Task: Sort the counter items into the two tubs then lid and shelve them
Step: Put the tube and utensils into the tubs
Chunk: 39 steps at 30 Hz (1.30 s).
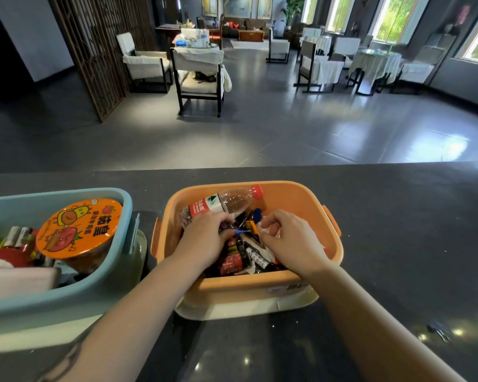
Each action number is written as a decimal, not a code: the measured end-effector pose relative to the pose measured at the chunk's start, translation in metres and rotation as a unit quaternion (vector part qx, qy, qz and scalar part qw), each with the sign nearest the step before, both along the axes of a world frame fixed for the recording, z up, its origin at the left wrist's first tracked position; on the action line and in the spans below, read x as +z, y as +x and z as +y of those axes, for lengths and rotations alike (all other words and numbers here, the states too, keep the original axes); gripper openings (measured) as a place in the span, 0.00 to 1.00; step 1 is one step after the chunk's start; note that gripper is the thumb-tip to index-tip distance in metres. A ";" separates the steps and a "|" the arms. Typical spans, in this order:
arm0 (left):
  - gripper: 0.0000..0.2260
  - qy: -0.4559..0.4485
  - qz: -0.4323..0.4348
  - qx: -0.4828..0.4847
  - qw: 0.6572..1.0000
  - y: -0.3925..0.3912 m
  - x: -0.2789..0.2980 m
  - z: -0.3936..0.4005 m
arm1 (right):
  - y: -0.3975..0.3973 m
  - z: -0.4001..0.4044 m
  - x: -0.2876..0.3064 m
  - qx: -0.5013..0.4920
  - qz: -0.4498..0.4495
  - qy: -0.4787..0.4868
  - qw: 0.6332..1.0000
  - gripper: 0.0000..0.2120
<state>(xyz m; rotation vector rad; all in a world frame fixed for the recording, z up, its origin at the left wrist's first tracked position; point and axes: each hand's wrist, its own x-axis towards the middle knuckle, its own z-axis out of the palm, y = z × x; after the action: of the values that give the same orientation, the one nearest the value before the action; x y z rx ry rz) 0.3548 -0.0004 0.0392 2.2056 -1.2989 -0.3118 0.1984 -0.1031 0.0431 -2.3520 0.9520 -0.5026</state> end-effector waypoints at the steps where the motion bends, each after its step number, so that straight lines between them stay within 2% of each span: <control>1: 0.10 -0.002 -0.002 0.005 1.000 -0.001 0.000 -0.001 | 0.000 0.000 0.000 -0.001 0.000 0.000 1.000 0.06; 10: 0.10 -0.017 0.002 -0.008 1.000 -0.016 0.007 0.003 | -0.004 0.004 0.002 -0.028 -0.018 -0.014 0.999 0.06; 13: 0.09 -0.054 -0.006 -0.022 0.998 -0.034 0.017 0.000 | -0.018 0.008 0.009 -0.036 -0.023 -0.037 0.998 0.06; 17: 0.08 -0.123 -0.022 -0.073 0.989 -0.075 0.031 -0.020 | -0.069 0.010 0.015 -0.085 -0.041 -0.046 0.994 0.07; 20: 0.08 -0.173 -0.012 -0.140 0.975 -0.124 0.035 -0.044 | -0.127 0.003 0.011 -0.157 -0.057 -0.061 0.984 0.06; 23: 0.08 -0.197 -0.002 -0.193 0.961 -0.180 0.020 -0.060 | -0.192 -0.008 -0.008 -0.253 -0.016 -0.035 0.967 0.07; 26: 0.09 -0.159 0.001 -0.212 0.964 -0.220 -0.018 -0.064 | -0.248 -0.018 -0.037 -0.306 0.106 0.017 0.946 0.10; 29: 0.11 -0.061 0.005 -0.199 0.978 -0.241 -0.067 -0.063 | -0.279 -0.022 -0.067 -0.300 0.195 0.044 0.933 0.19; 32: 0.12 0.004 -0.012 -0.167 0.986 -0.250 -0.099 -0.060 | -0.289 -0.028 -0.088 -0.295 0.181 0.031 0.937 0.21; 35: 0.12 -0.003 -0.042 -0.130 0.991 -0.252 -0.109 -0.059 | -0.289 -0.040 -0.098 -0.303 0.151 0.009 0.941 0.19; 39: 0.12 -0.007 -0.037 -0.107 0.994 -0.251 -0.108 -0.061 | -0.285 -0.057 -0.101 -0.293 0.153 -0.011 0.944 0.14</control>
<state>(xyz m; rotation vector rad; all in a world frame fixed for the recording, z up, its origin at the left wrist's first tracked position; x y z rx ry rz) 0.1042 -0.0618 -0.0685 2.0859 -1.5782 -0.3022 -0.0866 -0.1600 -0.0576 -2.1761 1.8204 -0.3652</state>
